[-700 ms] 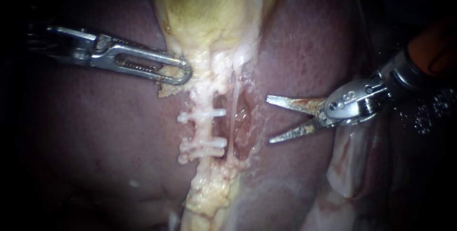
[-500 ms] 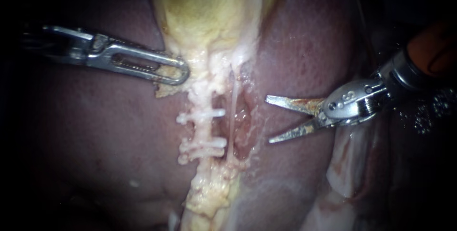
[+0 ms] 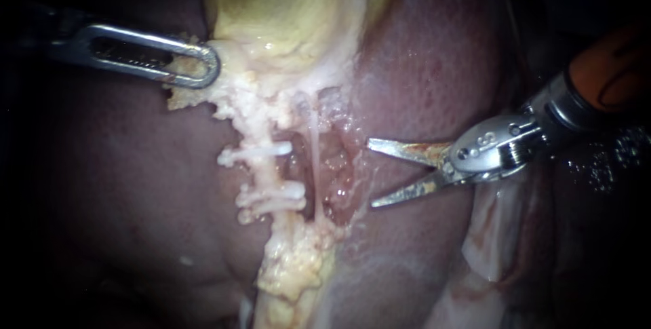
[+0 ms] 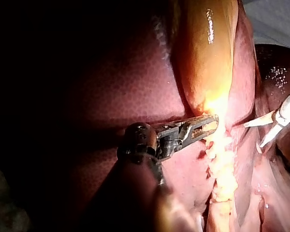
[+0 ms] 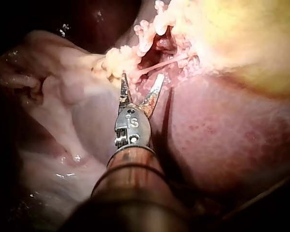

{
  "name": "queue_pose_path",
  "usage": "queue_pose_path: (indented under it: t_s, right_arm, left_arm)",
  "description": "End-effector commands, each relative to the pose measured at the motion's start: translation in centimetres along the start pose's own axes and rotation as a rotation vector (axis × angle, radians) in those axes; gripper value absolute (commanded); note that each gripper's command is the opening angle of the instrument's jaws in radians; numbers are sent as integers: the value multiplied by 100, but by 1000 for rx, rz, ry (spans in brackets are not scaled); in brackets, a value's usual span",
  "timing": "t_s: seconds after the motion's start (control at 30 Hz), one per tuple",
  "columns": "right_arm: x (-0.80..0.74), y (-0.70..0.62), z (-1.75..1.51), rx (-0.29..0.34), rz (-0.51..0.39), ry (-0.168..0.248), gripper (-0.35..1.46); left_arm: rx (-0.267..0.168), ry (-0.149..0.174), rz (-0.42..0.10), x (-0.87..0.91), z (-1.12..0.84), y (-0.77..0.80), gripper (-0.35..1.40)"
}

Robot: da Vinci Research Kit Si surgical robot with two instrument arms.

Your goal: Go to the cutting position left tube

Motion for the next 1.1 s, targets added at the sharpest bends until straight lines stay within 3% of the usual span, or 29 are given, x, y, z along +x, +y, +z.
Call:
queue_pose_path:
  t_s: [0.03, 0.23, 0.43, 0.77, 1.1]
  right_arm:
    - [2, -1, 4, 16, 12, 9, 141]
    - [10, -7, 44, 68, 54, 33, 141]
    - [2, -2, 76, 110, 95, 41, 141]
    - [-29, 17, 89, 160, 153, 48, 141]
    - [-33, 23, 92, 239, 156, 90, 140]
  left_arm:
    - [4, 2, 3, -1, 1, -1, -35]
    - [3, 1, 3, -2, 2, -1, -35]
    - [3, 1, 3, -2, 3, -1, -35]
    - [1, -1, 4, -3, 3, -1, -35]
    - [1, -1, 4, -3, 3, -2, -35]
